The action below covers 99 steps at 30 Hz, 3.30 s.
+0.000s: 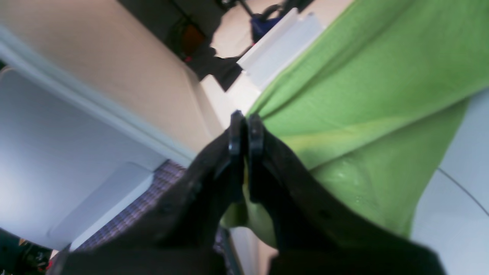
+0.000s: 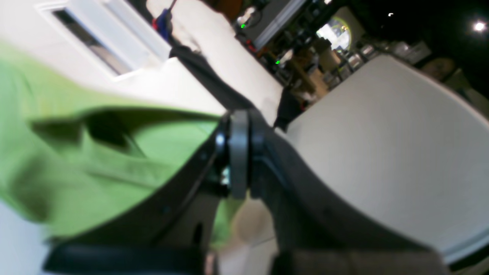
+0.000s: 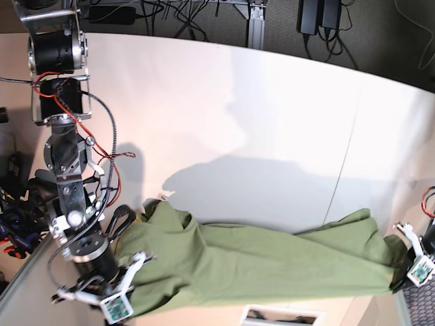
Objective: Layout the t-shirt on the table in an organized manner, then fold the t-shirt properly
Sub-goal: 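Lift the shirt high with both grippers to let it hang open, then lower the shirt flat onto the table with both grippers holding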
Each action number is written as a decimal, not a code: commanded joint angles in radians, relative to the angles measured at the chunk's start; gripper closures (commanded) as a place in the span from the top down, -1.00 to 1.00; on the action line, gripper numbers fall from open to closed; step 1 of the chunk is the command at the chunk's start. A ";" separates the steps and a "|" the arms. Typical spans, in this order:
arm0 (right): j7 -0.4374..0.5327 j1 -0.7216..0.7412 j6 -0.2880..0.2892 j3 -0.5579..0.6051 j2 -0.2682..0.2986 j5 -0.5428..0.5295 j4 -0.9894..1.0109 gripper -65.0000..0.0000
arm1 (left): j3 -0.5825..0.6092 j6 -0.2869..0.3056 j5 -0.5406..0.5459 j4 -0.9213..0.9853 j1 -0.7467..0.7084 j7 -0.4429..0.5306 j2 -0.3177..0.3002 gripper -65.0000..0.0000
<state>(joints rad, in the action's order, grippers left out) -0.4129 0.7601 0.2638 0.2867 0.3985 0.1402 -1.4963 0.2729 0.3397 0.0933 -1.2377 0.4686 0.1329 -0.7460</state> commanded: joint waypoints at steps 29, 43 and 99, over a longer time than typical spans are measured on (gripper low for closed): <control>0.128 0.412 0.050 -0.011 0.020 -0.054 0.436 -1.00 | -0.010 -0.034 0.143 0.261 0.427 -0.024 0.005 -1.00; 0.146 0.480 0.051 -0.011 0.020 -0.009 0.629 -1.00 | 0.231 -0.050 0.036 0.510 0.618 0.114 0.168 -1.00; -0.084 -0.853 0.055 -0.098 0.208 -0.126 -0.311 -0.88 | -0.031 0.217 0.003 -0.164 -0.515 -0.229 -0.146 -0.17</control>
<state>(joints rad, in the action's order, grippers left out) -0.5102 -0.1020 0.3286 0.2012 0.5926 0.0181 -1.7931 0.2588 0.5713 0.0895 -1.3869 -0.0589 -0.1089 -0.8669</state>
